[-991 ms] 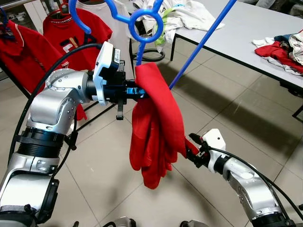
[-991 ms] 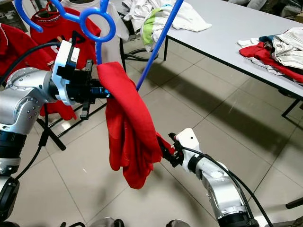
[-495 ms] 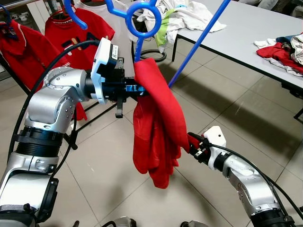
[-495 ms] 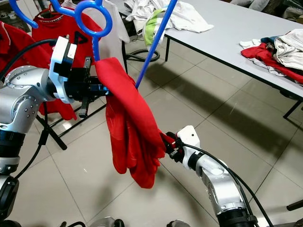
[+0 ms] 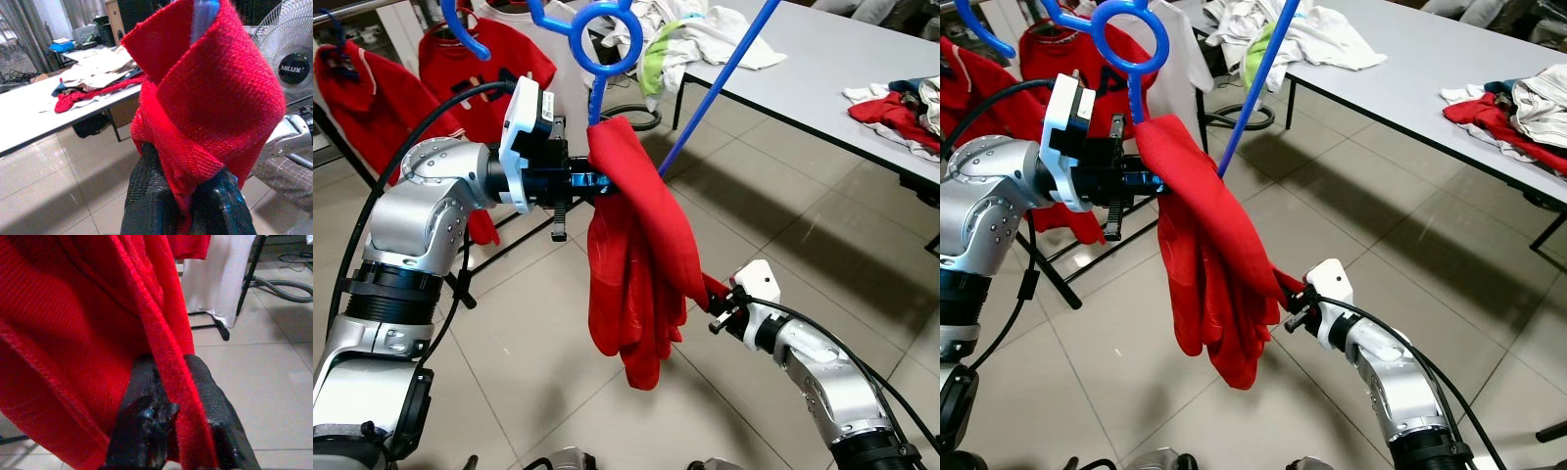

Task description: Hang hanger

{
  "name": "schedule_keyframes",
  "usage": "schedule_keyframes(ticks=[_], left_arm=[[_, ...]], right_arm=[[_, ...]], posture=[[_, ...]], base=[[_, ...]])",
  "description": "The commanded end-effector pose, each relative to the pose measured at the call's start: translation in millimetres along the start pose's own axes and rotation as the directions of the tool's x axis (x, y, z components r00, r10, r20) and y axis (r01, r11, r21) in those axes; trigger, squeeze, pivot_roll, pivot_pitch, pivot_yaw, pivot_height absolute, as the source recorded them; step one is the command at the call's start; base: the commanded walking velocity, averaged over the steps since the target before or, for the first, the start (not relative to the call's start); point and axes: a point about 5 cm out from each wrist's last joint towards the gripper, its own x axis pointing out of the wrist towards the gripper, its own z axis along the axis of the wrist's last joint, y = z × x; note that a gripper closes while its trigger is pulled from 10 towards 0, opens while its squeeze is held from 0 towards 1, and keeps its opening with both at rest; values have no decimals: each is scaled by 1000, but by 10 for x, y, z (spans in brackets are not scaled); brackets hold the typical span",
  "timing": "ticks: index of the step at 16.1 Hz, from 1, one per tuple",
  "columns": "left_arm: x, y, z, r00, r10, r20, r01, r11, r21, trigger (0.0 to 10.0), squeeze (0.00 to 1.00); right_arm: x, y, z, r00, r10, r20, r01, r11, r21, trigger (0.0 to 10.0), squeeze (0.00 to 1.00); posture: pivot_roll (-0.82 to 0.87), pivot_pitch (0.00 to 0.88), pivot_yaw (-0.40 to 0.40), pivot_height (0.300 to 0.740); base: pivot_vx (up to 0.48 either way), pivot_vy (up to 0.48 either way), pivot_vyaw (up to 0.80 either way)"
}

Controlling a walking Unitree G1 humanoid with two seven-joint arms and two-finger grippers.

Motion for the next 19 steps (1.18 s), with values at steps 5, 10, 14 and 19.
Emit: schedule_keyframes(ticks=[5, 10, 14, 19], left_arm=[[-83, 35, 23, 999, 52, 2, -52, 998, 43, 0, 0], [-68, -148, -450, 990, 48, -132, -50, 999, -11, 0, 0], [-91, -439, -861, 956, -21, -294, 7, 999, -47, 0, 0], [-138, -655, -1152, 901, -74, -428, 77, 997, -12, 0, 0]], right_arm=[[-14, -88, 99, 998, -25, 53, 23, 999, 39, 0, 0], [-177, -193, 135, 997, -74, 28, 68, 981, 183, 0, 0], [-350, -256, -55, 984, -128, -126, 154, 962, 225, 0, 0], [-405, -442, -4, 955, -264, -135, 296, 873, 387, 0, 0]], posture=[[-45, 0, 49, 740], [-65, 0, 57, 740], [-72, 0, 63, 740], [-74, 0, 62, 740]], base=[[0, 0, 0], [0, 0, 0], [0, 0, 0], [0, 0, 0]])
